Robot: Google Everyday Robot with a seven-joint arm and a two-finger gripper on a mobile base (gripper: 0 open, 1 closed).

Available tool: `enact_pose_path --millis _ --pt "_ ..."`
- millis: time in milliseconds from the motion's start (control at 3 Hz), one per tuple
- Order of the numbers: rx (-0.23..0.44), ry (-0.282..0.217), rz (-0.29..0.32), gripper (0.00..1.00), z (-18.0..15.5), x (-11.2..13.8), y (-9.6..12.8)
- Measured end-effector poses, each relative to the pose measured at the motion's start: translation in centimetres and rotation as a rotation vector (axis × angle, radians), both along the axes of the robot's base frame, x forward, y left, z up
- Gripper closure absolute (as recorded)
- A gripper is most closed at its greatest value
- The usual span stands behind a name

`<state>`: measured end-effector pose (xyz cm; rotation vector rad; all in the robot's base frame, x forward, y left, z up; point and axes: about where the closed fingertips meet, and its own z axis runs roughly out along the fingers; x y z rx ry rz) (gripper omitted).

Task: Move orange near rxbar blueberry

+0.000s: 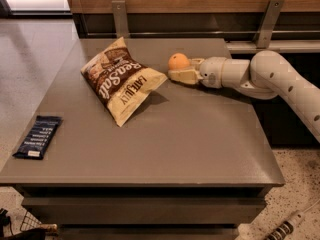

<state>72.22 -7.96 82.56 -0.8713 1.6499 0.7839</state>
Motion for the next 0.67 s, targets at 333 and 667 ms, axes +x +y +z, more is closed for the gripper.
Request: enact_pose_path --millis 333,667 --pt "-0.007 0.006 -0.002 1.0 0.6 1.7 -0.3" --pt "-0.069 0.004 -0.011 1.0 4.1 3.5 -1.5"
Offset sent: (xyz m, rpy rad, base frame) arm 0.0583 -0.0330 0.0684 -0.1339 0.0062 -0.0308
